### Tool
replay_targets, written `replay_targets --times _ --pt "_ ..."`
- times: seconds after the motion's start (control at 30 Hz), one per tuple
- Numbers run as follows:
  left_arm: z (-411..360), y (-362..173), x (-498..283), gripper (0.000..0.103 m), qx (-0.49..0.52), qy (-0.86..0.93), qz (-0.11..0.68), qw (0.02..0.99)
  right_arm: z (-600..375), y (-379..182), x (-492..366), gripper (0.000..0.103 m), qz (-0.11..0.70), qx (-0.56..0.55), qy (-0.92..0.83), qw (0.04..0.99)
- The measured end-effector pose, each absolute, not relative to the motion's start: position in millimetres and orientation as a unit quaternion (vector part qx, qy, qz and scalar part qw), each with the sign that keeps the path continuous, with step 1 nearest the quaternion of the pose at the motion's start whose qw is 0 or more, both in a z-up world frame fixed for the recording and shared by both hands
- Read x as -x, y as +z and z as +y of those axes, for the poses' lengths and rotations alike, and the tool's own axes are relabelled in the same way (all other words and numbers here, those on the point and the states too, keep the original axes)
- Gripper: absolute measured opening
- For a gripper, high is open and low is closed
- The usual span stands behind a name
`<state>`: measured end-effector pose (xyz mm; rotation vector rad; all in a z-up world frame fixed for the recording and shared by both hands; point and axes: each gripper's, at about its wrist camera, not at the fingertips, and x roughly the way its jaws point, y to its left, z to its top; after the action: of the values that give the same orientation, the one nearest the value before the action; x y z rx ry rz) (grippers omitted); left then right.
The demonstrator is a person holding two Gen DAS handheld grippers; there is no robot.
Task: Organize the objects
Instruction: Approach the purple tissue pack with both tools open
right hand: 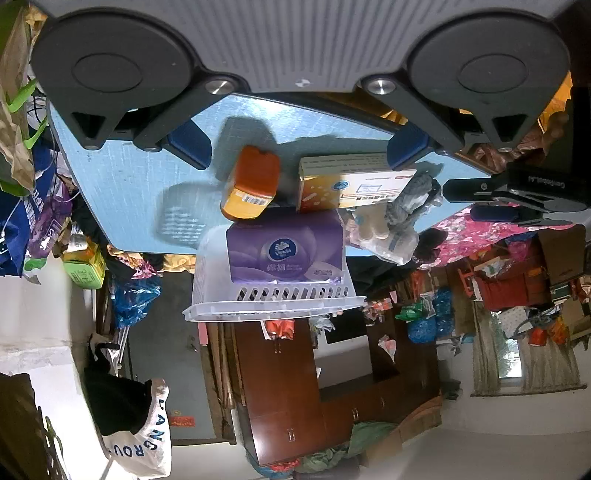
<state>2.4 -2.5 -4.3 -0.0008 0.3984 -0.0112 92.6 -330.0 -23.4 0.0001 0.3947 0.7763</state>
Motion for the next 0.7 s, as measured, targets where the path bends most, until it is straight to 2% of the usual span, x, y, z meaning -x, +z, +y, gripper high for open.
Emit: replay_targets --times 0.7 --pt "-0.8 -5.1 -3.1 0.103 0.003 -0.007 0.201 0.98 -332.0 -24.5 -95.0 0.103 0.196 -0.015 0.384 0.902"
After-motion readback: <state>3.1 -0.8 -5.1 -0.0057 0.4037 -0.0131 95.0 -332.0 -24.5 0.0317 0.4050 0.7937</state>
